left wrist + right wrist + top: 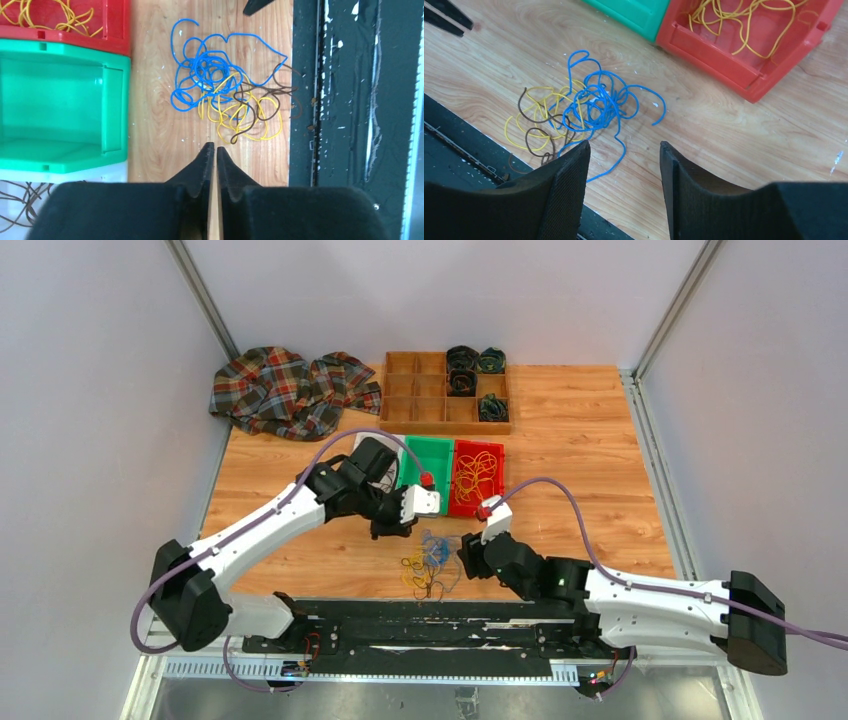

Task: Untangle the cables

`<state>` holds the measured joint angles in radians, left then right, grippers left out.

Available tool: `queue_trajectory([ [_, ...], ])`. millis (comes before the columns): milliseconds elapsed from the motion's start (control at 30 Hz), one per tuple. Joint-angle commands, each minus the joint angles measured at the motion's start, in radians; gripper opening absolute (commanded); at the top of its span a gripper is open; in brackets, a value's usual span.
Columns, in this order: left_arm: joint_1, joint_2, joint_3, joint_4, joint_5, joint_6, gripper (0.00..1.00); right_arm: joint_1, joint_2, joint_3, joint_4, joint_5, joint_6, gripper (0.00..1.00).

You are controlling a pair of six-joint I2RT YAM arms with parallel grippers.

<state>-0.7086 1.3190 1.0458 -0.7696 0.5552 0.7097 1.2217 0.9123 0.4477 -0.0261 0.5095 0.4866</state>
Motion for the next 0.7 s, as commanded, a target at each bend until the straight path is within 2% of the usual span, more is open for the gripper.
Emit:
queue_trajectory([
  [0,-0.006,-0.036,-0.014,-0.068,0.039,0.005,0.19,-0.005,0.031,0.062,0.053,-0.013,-0.038,0.54],
  [100,-0.008,0.005,-0.048,-0.068,0.049,0.059,0.42,0.0,0.03,0.057,0.057,-0.011,-0.038,0.55],
  [233,-0.009,0.12,-0.042,-0.053,0.038,0.098,0.55,0.004,0.013,0.038,0.044,0.003,-0.019,0.55],
  [433,-0.012,0.233,-0.035,0.013,0.073,0.121,0.57,0.004,-0.007,0.021,0.017,0.018,-0.002,0.53],
  [667,-0.022,0.295,-0.061,0.042,0.053,0.14,0.42,0.004,-0.018,0.021,-0.005,0.029,-0.002,0.5],
])
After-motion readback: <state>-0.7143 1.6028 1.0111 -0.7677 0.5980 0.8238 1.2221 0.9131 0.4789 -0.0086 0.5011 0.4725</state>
